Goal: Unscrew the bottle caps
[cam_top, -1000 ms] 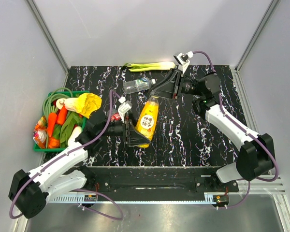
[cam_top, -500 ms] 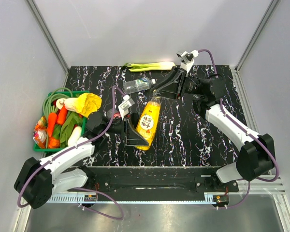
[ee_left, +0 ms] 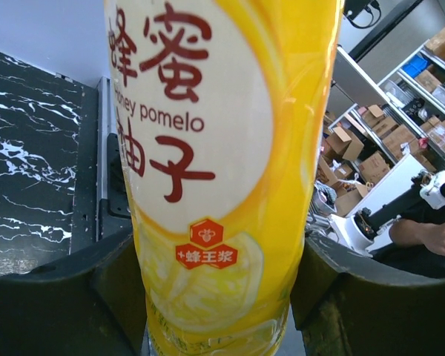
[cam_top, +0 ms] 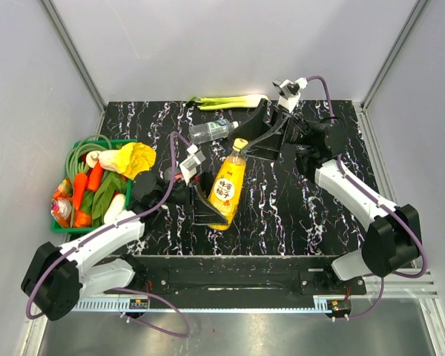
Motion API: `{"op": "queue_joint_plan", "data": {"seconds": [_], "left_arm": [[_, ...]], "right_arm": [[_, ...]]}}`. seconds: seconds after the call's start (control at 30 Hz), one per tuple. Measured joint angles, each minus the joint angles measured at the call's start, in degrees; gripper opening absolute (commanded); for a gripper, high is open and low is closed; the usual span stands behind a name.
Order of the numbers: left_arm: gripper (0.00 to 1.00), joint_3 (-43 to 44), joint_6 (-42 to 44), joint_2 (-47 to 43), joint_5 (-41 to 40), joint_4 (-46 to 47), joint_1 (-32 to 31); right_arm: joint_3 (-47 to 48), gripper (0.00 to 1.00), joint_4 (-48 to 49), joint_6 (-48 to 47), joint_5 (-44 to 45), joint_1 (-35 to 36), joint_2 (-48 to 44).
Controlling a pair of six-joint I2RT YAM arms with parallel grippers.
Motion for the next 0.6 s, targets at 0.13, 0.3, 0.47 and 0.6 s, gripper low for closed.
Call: {"op": "queue_joint_plan", "data": {"seconds": [0.13,0.3,0.47,0.6], "left_arm": [[0.17,1.9,8.28,-3.02,-1.46,-13.14,0.0],[0.17,8.33,23.58,-8.66,-8.41,-36.37,0.0],[0.17,15.17,35.01,-12.74,-18.8,-55.45,0.0],[0.18,17.18,40.33,-15.15,-27.52,-65.94,0.0]], "right_arm": [[0.0,1.0,0.92,0.52,0.0,-0.02,0.0],[-0.04,1.0,-1.2,-0.68,0.5,-0.2,-0.15],[-0.04,1.0,-8.72,-4.85,2.4,-0.42,-1.33],[-0.04,1.0,-16.44,-9.4,4.57,-0.5,-3.23]]}}
